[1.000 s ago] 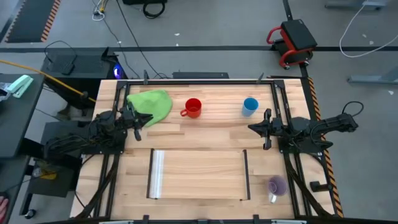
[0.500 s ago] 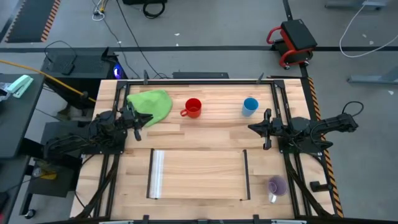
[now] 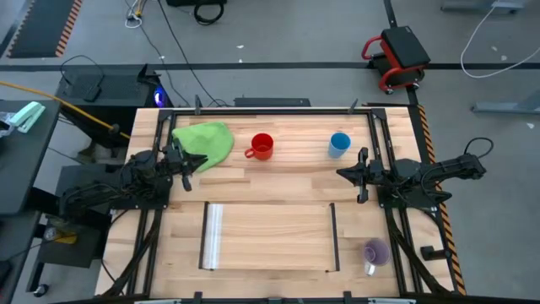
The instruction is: Stack small to large cups/mugs on shelf
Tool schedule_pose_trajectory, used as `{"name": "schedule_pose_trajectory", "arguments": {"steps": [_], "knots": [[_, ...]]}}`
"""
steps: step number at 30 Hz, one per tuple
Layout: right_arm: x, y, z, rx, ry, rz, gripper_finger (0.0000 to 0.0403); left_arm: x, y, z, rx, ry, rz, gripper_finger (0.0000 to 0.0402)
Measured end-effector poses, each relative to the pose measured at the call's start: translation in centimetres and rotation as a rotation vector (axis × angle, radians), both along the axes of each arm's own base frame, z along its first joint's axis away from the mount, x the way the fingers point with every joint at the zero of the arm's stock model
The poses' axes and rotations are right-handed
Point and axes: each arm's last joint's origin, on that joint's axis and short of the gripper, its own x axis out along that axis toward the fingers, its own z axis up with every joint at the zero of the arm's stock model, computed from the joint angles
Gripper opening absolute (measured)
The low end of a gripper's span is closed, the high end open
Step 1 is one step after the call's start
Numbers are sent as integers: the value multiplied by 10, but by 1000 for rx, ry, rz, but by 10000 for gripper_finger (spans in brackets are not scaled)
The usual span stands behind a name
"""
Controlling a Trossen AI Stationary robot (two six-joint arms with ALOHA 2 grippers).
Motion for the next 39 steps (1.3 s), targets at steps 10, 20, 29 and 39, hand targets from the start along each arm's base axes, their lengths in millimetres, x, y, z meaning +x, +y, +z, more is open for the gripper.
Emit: {"name": "schedule_pose_trajectory", "arguments": {"steps": [10, 20, 29, 39], "knots": [[0, 0, 0, 0, 0, 0, 9, 0, 0, 0, 0, 0, 0, 61], [0, 0, 0, 0, 0, 0, 9, 0, 0, 0, 0, 0, -1, 54], [0, 0, 0, 0, 0, 0, 9, 0, 0, 0, 0, 0, 0, 61], [0, 0, 0, 0, 0, 0, 9, 0, 0, 6, -103, -106, 5, 54]]}}
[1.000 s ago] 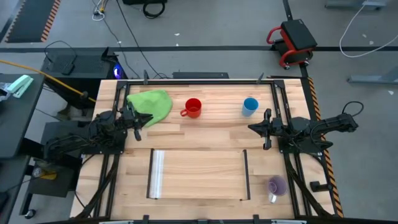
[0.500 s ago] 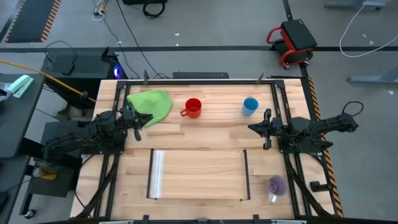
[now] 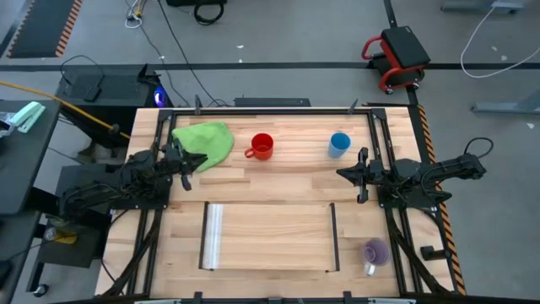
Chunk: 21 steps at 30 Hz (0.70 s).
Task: Stack small to large cups/mugs on shelf
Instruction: Put the purple mug on the shelf
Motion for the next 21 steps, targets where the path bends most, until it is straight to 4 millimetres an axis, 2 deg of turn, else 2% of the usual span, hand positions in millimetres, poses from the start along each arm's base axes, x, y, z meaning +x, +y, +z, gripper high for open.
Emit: {"name": "schedule_pose_trajectory", "arguments": {"steps": [7, 10, 15, 21], "knots": [[0, 0, 0, 1, -4, 0, 9, -1, 0, 14, -240, -244, 5, 61], [0, 0, 6, 60, -74, 2, 9, -2, 0, 19, -314, -337, -14, 61], [-6, -1, 32, 218, -366, 28, 9, -4, -1, 29, -307, -440, -38, 54], [-27, -5, 65, 346, -780, 83, 10, -7, -2, 37, -279, -528, -57, 56]]}}
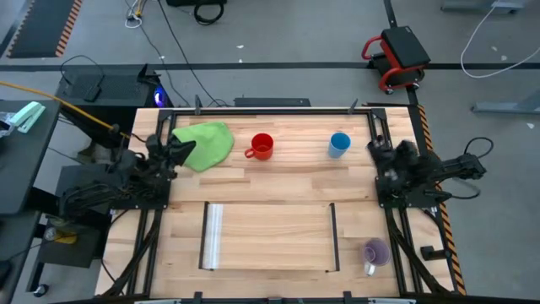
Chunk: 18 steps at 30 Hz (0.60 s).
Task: Stack small to large cups/mugs on shelf
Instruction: Put the purple mug on the shelf
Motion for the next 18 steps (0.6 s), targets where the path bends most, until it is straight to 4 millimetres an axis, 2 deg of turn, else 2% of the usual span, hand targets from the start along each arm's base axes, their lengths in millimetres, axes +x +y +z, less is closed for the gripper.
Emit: {"name": "schedule_pose_trajectory", "arguments": {"steps": [9, 13, 18], "knots": [[-30, -6, 21, 123, -405, 74, 9, -6, -2, 12, -10, -149, -25, 60], [-31, -6, 22, 180, -438, 151, 9, -6, -2, 12, -22, -155, -32, 54], [-32, -6, 25, 184, -442, 156, 9, -6, -2, 12, -23, -156, -31, 55]]}}
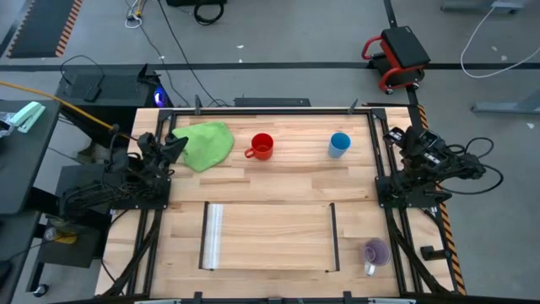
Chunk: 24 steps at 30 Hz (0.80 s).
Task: Stack small to large cups/mugs on shelf
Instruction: Put the purple mug on the shelf
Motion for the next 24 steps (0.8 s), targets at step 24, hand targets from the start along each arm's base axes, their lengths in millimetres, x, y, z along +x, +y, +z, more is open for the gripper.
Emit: {"name": "schedule_pose_trajectory", "arguments": {"steps": [24], "knots": [[-20, 1, 103, -193, 454, 109, 9, 0, 1, 0, -21, -5, 44, 51]]}}
